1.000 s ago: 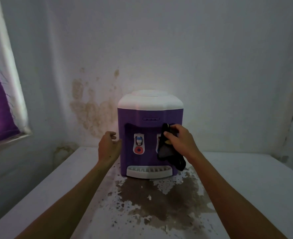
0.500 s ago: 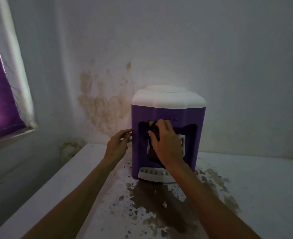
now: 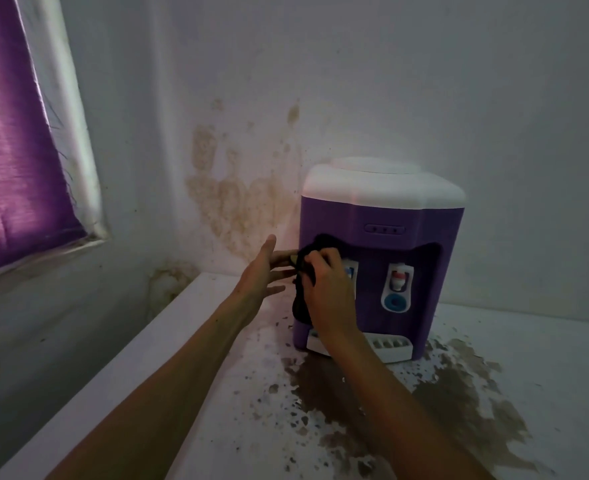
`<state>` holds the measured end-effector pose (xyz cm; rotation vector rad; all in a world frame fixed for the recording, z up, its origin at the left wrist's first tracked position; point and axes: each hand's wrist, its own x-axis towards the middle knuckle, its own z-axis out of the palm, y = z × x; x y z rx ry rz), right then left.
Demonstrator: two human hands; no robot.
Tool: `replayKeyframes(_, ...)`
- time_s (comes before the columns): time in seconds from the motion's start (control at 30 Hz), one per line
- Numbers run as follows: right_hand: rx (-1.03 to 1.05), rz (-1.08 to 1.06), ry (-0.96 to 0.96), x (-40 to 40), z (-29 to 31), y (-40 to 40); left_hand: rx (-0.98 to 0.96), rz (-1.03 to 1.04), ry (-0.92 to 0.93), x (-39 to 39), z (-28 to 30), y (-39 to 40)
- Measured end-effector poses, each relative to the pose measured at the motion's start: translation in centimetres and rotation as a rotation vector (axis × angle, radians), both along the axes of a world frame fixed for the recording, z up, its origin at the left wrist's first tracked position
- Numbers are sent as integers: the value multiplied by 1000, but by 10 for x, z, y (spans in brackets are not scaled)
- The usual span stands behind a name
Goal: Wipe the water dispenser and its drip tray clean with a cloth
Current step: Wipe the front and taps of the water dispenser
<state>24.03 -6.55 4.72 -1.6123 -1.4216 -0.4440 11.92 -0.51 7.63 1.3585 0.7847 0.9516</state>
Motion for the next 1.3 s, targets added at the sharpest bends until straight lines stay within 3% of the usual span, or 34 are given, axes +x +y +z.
replayKeyframes(0.1, -65, -12, -97, -1, -13, -3, 39, -17, 57, 0, 1, 1)
replayKeyframes(0.2, -96, 21, -76, 3, -8, -4, 111, -56, 116, -2, -1, 1)
replayKeyframes(0.33, 35, 48, -72, 4, 13, -5, 56, -58, 54, -8, -1, 3)
replayKeyframes(0.47, 93, -18, -249, 3, 17, 4, -25, -36, -25, -11, -4, 7)
replayKeyframes(0.6, -54, -40, -407, 2, -8, 2, 149, 48, 61, -13, -6, 4)
replayKeyframes(0.77, -37, 89, -285, 8, 0, -2, 247, 29, 96, -13, -2, 3)
replayKeyframes(0.93, 86, 136, 1, 12, 14, -12, 302, 185, 42, -8, 9, 17)
replayKeyframes(1.17, 143, 34, -94, 12, 11, -1, 628, 448, 234, 17, 17, 31)
replayKeyframes(1.23, 147, -45, -100, 12, 5, -1, 630, 465, 267, 21, 16, 32)
replayKeyframes(1.3, 126, -70, -67, 12, 5, -1, 504, 419, 177, 22, 15, 31)
